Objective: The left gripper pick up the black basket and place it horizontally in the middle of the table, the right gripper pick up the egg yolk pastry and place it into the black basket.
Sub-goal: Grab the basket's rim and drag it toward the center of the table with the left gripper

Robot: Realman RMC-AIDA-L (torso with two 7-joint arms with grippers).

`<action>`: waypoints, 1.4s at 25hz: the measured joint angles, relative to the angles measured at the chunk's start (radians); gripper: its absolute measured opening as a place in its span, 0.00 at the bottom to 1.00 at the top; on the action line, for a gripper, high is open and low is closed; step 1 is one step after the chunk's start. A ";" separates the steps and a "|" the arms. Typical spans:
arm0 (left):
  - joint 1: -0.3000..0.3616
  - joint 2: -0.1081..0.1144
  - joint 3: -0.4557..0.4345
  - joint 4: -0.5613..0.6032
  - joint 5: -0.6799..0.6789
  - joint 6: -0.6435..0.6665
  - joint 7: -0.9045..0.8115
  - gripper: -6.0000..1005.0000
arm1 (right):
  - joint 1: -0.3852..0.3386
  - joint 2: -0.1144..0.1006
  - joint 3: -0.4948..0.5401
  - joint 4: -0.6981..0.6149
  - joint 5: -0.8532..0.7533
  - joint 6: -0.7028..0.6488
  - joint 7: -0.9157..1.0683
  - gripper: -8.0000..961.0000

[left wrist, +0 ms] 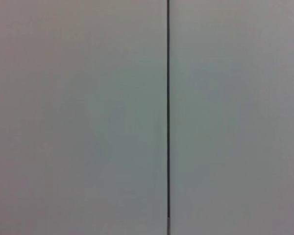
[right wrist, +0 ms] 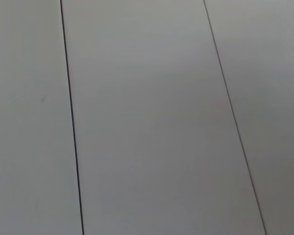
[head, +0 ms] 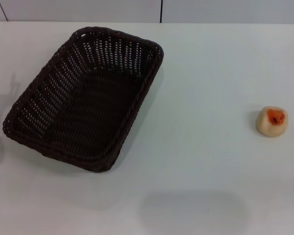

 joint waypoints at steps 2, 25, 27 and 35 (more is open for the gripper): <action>-0.006 0.008 -0.001 -0.041 0.001 -0.042 0.001 0.79 | 0.002 -0.001 -0.001 0.000 0.000 -0.001 0.000 0.84; -0.014 0.121 -0.188 -1.140 0.338 -1.660 0.239 0.77 | 0.003 -0.002 -0.003 0.001 0.000 0.004 0.000 0.84; -0.043 0.067 -0.254 -1.203 0.336 -1.840 0.340 0.77 | 0.002 -0.003 -0.004 0.000 0.000 0.007 0.000 0.84; -0.197 0.004 -0.406 -1.278 0.324 -2.352 0.426 0.76 | 0.002 -0.002 -0.022 -0.005 0.000 0.015 0.000 0.84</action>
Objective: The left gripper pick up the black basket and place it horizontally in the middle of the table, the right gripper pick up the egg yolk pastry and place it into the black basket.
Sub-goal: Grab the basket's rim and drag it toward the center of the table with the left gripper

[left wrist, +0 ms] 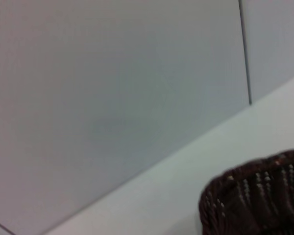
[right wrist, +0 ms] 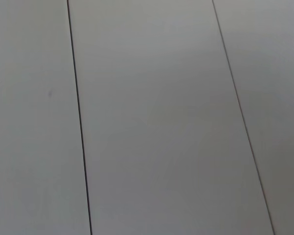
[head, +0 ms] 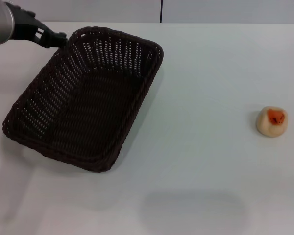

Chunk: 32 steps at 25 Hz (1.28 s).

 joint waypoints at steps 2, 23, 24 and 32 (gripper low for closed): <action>-0.041 0.001 -0.022 0.017 0.009 -0.089 -0.032 0.76 | 0.001 0.000 -0.007 0.000 0.000 0.006 0.000 0.84; -0.144 0.005 -0.054 0.287 0.022 -0.105 -0.011 0.74 | 0.004 -0.001 -0.032 0.000 0.000 0.009 0.000 0.84; -0.151 0.005 -0.055 0.307 0.022 -0.095 -0.010 0.74 | 0.005 -0.001 -0.033 0.000 0.000 0.009 0.000 0.84; -0.178 0.007 -0.048 0.390 0.022 -0.049 -0.007 0.73 | 0.006 -0.001 -0.035 0.002 0.000 0.009 0.000 0.84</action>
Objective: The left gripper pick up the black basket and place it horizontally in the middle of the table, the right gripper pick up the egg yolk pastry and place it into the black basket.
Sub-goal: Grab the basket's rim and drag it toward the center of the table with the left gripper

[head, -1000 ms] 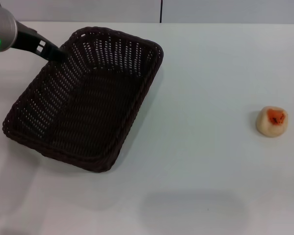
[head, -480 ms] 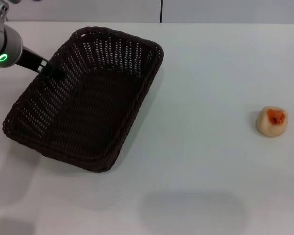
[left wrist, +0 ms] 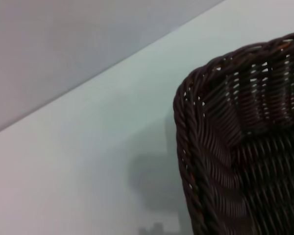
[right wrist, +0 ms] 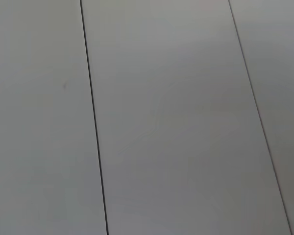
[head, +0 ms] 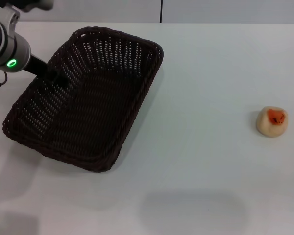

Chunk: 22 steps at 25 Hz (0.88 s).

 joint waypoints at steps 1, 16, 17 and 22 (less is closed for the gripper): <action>-0.006 0.000 0.000 0.013 0.000 0.001 0.000 0.73 | 0.000 0.000 0.000 0.000 0.000 0.000 0.000 0.84; -0.032 0.000 0.082 0.002 0.001 -0.041 0.055 0.58 | 0.001 -0.001 0.000 -0.001 0.000 -0.006 0.000 0.84; -0.033 0.000 0.082 0.002 0.001 -0.041 0.058 0.54 | 0.001 -0.001 0.000 -0.001 0.000 -0.006 0.000 0.84; -0.034 -0.003 0.082 -0.011 0.001 -0.041 0.117 0.41 | 0.001 -0.001 0.000 -0.002 0.000 -0.009 0.000 0.84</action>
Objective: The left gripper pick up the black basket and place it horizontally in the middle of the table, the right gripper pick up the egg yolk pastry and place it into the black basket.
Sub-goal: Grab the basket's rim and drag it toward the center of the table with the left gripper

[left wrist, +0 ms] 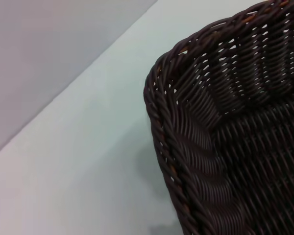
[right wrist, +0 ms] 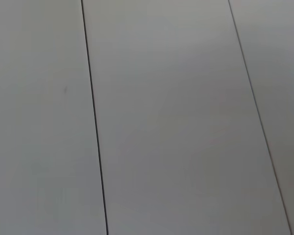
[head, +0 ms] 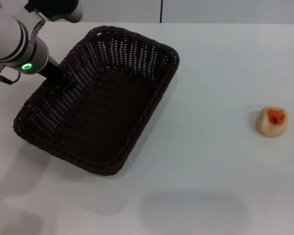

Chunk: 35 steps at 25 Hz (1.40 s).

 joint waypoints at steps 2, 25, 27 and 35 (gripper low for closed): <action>-0.001 -0.001 0.001 -0.008 0.000 0.001 0.027 0.39 | 0.000 0.000 0.000 0.000 0.000 -0.001 0.000 0.84; -0.102 -0.001 -0.082 -0.037 -0.418 -0.084 0.685 0.29 | 0.001 0.002 -0.015 0.006 -0.002 -0.019 0.000 0.84; -0.121 -0.001 -0.109 -0.015 -0.459 -0.104 0.723 0.28 | 0.001 0.002 -0.015 0.005 -0.002 -0.019 0.000 0.84; -0.170 -0.003 -0.106 0.062 -0.487 -0.138 0.790 0.22 | -0.001 0.002 -0.016 0.005 -0.002 -0.030 0.000 0.84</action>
